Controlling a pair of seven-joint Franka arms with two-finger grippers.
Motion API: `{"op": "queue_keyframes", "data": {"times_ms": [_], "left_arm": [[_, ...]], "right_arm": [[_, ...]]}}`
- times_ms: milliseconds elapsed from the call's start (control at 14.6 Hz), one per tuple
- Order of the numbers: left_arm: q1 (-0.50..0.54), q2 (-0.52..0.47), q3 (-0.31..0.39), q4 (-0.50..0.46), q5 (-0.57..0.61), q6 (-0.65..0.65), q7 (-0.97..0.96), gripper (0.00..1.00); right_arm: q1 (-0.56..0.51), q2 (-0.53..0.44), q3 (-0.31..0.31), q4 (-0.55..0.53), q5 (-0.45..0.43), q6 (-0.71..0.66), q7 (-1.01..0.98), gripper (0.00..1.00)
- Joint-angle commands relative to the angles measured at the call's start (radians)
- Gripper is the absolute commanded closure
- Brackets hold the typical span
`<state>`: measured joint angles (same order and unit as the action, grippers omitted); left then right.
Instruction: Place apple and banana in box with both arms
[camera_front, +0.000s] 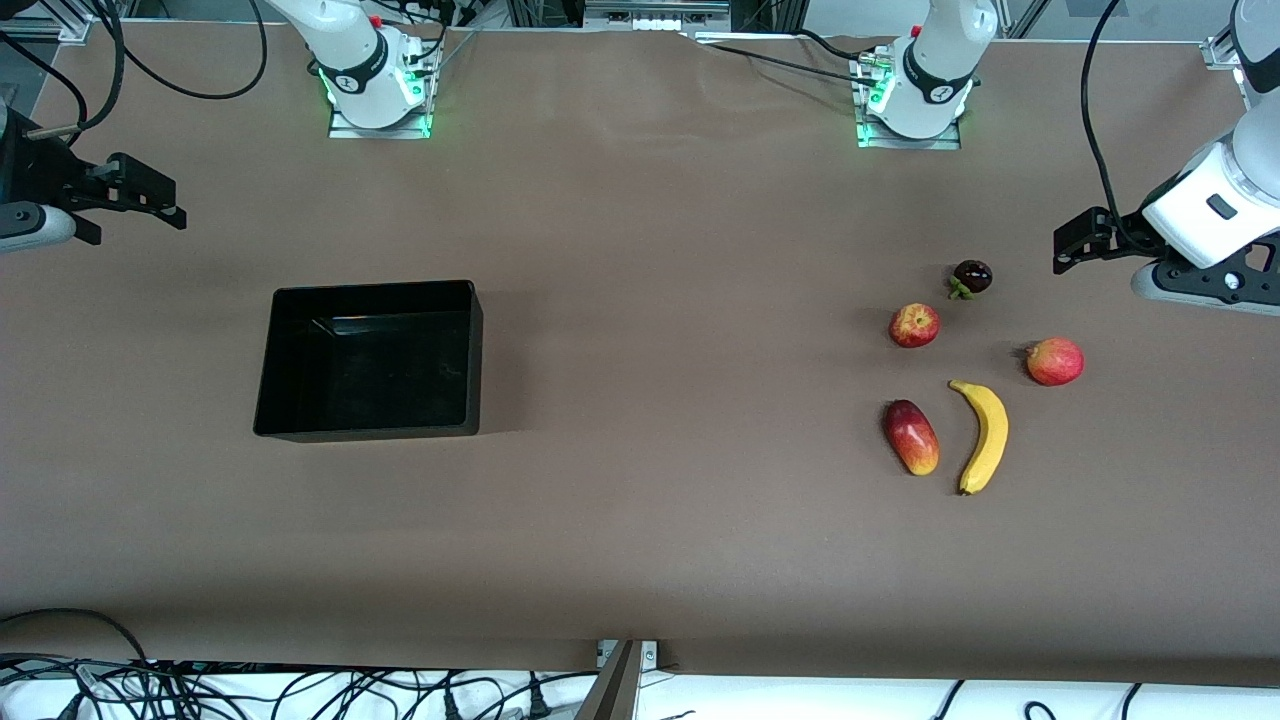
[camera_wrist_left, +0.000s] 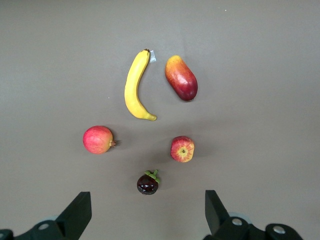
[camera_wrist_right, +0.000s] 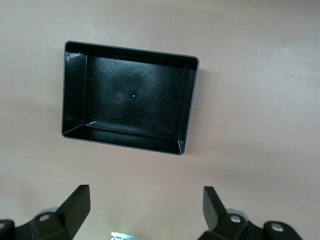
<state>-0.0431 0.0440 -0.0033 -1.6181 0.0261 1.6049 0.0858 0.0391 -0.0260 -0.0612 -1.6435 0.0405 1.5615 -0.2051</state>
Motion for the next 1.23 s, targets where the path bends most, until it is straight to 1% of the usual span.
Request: {"op": "queue_keyframes", "data": {"times_ms": [0, 342, 616, 685, 753, 890, 1027, 1164], "left_arm": [[-0.004, 0.005, 0.003, 0.026, -0.006, -0.023, -0.011, 0.00], [-0.004, 0.010, 0.003, 0.026, -0.006, -0.033, -0.011, 0.00], [-0.004, 0.010, 0.002, 0.027, -0.006, -0.033, -0.011, 0.00], [-0.006, 0.010, 0.000, 0.027, -0.006, -0.033, -0.012, 0.00], [-0.004, 0.010, -0.001, 0.026, -0.008, -0.033, -0.011, 0.00], [-0.004, 0.010, 0.000, 0.027, -0.008, -0.033, -0.011, 0.00], [-0.003, 0.010, 0.000, 0.026, -0.008, -0.033, -0.011, 0.00], [-0.001, 0.010, 0.000, 0.026, -0.008, -0.033, -0.011, 0.00]], "right_arm": [[-0.019, 0.009, 0.020, 0.030, -0.014, -0.006, 0.013, 0.00], [-0.022, 0.011, 0.020, 0.031, -0.017, 0.003, 0.010, 0.00], [-0.025, 0.014, 0.017, 0.019, -0.056, 0.011, 0.012, 0.00], [-0.027, 0.035, 0.015, 0.011, -0.056, 0.023, 0.012, 0.00], [-0.027, 0.052, 0.001, -0.011, -0.056, 0.055, 0.012, 0.00], [-0.027, 0.066, -0.017, -0.117, -0.056, 0.183, 0.013, 0.00], [-0.027, 0.101, -0.048, -0.218, -0.056, 0.317, 0.013, 0.00], [-0.028, 0.187, -0.074, -0.262, -0.048, 0.429, 0.013, 0.00]]}}
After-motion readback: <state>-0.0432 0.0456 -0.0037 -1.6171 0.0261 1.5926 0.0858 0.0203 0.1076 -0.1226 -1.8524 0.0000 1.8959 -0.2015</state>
